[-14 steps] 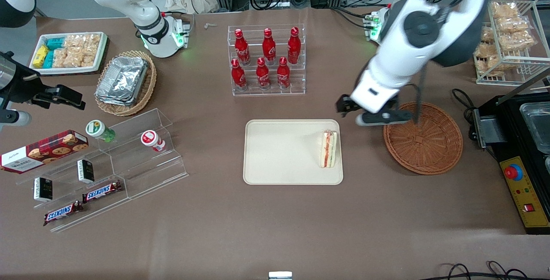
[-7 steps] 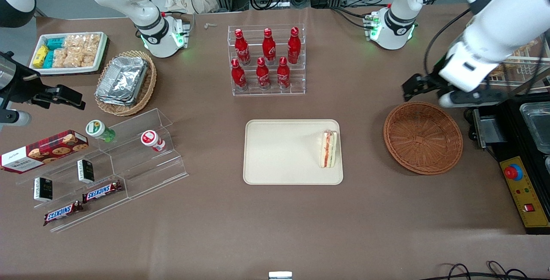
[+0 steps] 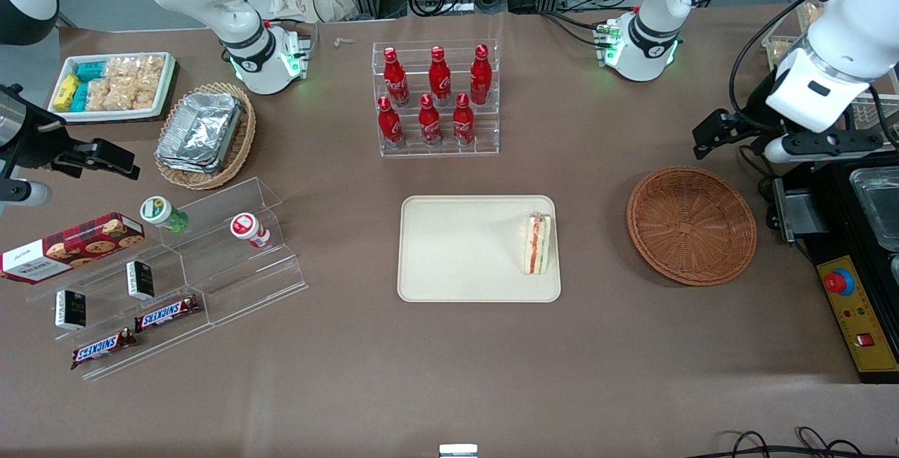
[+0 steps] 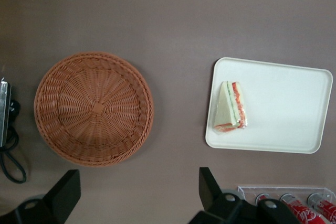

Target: Place sandwich from basket to tray

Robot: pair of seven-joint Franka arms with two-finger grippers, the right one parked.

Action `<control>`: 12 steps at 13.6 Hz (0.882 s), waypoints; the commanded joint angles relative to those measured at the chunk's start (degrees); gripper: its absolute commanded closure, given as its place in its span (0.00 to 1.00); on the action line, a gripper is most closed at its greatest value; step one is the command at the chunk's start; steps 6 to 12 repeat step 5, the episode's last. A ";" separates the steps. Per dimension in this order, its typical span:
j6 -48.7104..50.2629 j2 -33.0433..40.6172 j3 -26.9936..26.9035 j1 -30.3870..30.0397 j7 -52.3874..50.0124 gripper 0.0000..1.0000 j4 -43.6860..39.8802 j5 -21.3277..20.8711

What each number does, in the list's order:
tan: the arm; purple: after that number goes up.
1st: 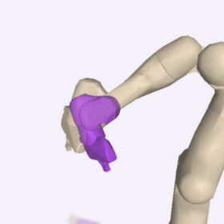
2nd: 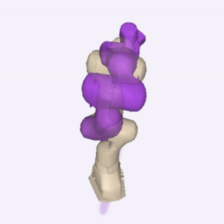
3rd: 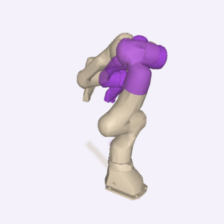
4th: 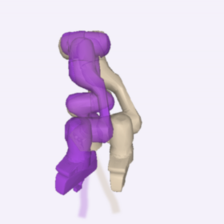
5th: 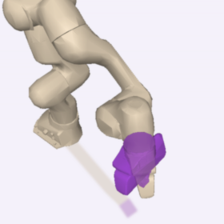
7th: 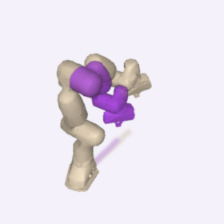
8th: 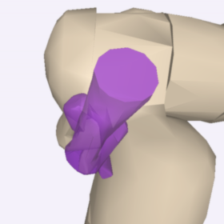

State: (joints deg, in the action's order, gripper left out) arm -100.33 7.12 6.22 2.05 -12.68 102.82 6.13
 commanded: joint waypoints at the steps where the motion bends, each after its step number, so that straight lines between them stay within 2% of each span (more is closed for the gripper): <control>1: 3.72 -6.31 0.55 -0.03 0.11 0.00 -9.27 -1.03; 3: 6.36 -8.00 0.72 0.05 0.28 0.00 -11.58 -1.21; 12: 6.46 -7.74 1.34 -0.03 0.37 0.00 -11.24 -1.65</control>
